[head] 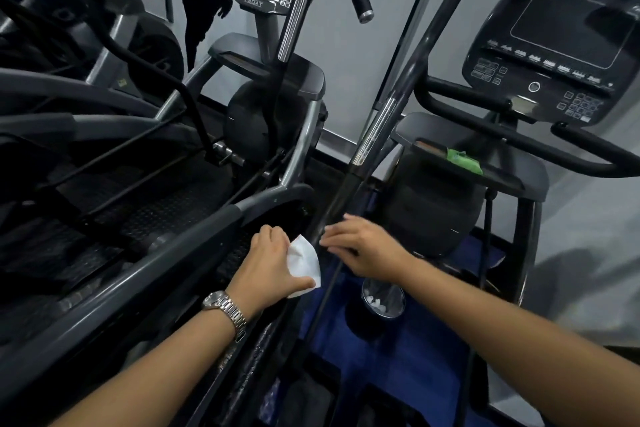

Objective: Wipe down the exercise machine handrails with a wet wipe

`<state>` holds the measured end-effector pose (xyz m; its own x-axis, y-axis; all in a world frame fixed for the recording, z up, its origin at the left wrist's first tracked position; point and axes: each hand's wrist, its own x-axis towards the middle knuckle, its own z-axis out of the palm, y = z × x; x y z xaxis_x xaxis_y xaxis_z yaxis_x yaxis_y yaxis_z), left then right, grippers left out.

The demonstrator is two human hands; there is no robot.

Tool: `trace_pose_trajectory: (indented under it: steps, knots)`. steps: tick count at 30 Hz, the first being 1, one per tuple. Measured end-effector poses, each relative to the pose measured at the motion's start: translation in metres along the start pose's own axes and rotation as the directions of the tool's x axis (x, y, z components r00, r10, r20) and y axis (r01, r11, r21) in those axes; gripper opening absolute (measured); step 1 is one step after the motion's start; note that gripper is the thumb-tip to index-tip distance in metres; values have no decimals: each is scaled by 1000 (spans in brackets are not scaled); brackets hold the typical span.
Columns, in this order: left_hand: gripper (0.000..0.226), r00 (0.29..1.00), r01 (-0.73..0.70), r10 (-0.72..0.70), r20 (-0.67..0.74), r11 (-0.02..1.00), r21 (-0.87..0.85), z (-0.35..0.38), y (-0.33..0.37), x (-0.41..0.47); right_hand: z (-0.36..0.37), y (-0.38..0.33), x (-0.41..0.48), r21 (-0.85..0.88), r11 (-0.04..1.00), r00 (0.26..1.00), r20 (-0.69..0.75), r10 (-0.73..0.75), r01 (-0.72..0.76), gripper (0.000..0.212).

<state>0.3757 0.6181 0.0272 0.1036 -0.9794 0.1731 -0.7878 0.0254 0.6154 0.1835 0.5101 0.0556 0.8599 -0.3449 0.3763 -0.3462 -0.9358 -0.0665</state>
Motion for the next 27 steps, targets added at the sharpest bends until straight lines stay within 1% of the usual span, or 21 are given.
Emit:
trace_pose_trajectory:
  steps: [2, 4, 6, 8, 10, 13, 15, 17, 22, 23, 25, 26, 27]
  knots:
    - [73, 1000, 18, -17, -16, 999, 42, -1, 3, -2, 8, -13, -1, 128, 992, 997, 75, 6, -15, 19]
    - [78, 998, 55, -54, -28, 998, 43, -2, 5, -5, 14, -20, -3, 210, 976, 988, 153, 19, -51, 22]
    - [84, 996, 86, -85, -28, 995, 51, -2, 4, -7, 18, -24, -6, 257, 962, 985, 169, 42, -86, 20]
    - [91, 993, 122, -122, -5, 992, 39, -2, 3, -9, 21, -26, -9, 285, 953, 988, 141, 68, -106, 18]
    - [92, 989, 146, -146, 33, 989, -15, -5, 0, -12, 23, -25, -5, 275, 953, 990, 96, 107, -129, 15]
    - [79, 984, 171, -166, 58, 979, -106, -13, -8, -16, 26, -23, 2, 243, 959, 989, 24, 143, -145, 10]
    - [72, 984, 172, -168, 54, 980, -102, -18, -16, -17, 28, -28, 2, 255, 955, 987, -16, 161, -152, 6]
    - [70, 982, 180, -174, 70, 980, -84, -22, -22, -19, 27, -31, 0, 270, 946, 982, -7, 188, -179, 5]
    - [68, 976, 196, -184, 116, 976, -94, -23, -25, -21, 22, -23, 16, 192, 941, 960, 11, 281, -278, 3]
    - [68, 977, 191, -180, 117, 977, -96, -23, -27, -21, 21, -28, 20, 196, 939, 958, 13, 286, -283, 9]
    - [69, 980, 178, -168, 111, 979, -97, -22, -29, -21, 24, -43, 20, 202, 949, 971, 40, 237, -240, 27]
    - [69, 981, 174, -163, 107, 980, -100, -22, -30, -21, 27, -51, 15, 204, 955, 976, 50, 211, -217, 34]
    - [68, 982, 170, -159, 101, 980, -107, -21, -32, -22, 31, -57, 9, 209, 956, 979, 45, 200, -205, 36]
